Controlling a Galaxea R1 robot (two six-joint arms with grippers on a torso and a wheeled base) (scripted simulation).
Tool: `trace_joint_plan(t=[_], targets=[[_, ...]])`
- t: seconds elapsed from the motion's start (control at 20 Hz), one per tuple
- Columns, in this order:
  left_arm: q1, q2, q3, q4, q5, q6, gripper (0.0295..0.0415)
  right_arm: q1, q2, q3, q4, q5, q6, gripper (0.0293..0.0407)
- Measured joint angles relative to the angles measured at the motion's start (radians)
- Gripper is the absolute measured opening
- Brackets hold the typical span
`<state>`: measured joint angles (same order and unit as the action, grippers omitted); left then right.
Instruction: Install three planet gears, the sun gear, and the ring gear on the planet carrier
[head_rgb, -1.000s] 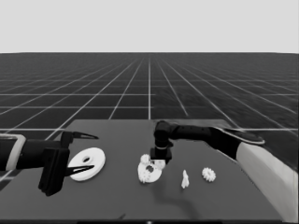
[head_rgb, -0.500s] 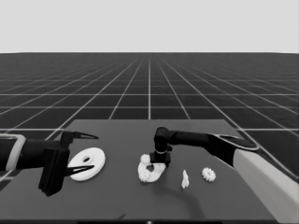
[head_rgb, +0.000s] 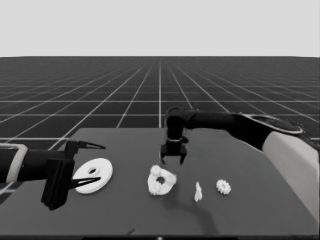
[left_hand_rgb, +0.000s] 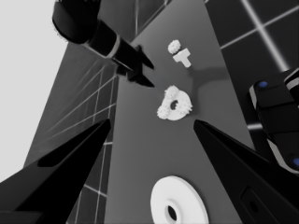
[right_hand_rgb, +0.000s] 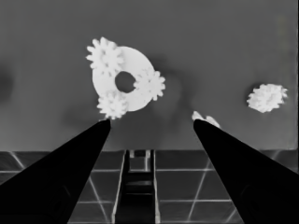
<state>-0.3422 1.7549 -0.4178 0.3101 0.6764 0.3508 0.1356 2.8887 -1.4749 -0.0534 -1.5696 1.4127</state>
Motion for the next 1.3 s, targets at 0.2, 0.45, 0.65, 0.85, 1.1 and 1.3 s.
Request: trace_joint_plan(t=[0.2,0.45,0.65,0.85,1.1,1.3], targets=[[0.000,0.000,0.000,0.000,0.000,0.000,0.0385,0.077,0.007,-0.024,0.072,-0.006,-0.015,0.0385],[0.000,0.000,0.000,0.000,0.000,0.000,0.0385,0.102,-0.444,0.351,0.097,-0.014,-0.130,0.0385],[0.000,0.000,0.000,0.000,0.000,0.000,0.0385,0.114,-0.676,0.303,0.100,-0.032,-0.370,0.0385],[0.000,0.000,0.000,0.000,0.000,0.000,0.0385,0.115,-0.693,0.286,0.099,-0.035,-0.404,0.0385],[0.000,0.000,0.000,0.000,0.000,0.000,0.0385,-0.309,-0.637,0.168,-0.250,0.206,-0.440,0.0385],[0.000,0.000,0.000,0.000,0.000,0.000,0.0385,-0.332,-0.623,0.138,-0.266,0.225,-0.449,0.0385]])
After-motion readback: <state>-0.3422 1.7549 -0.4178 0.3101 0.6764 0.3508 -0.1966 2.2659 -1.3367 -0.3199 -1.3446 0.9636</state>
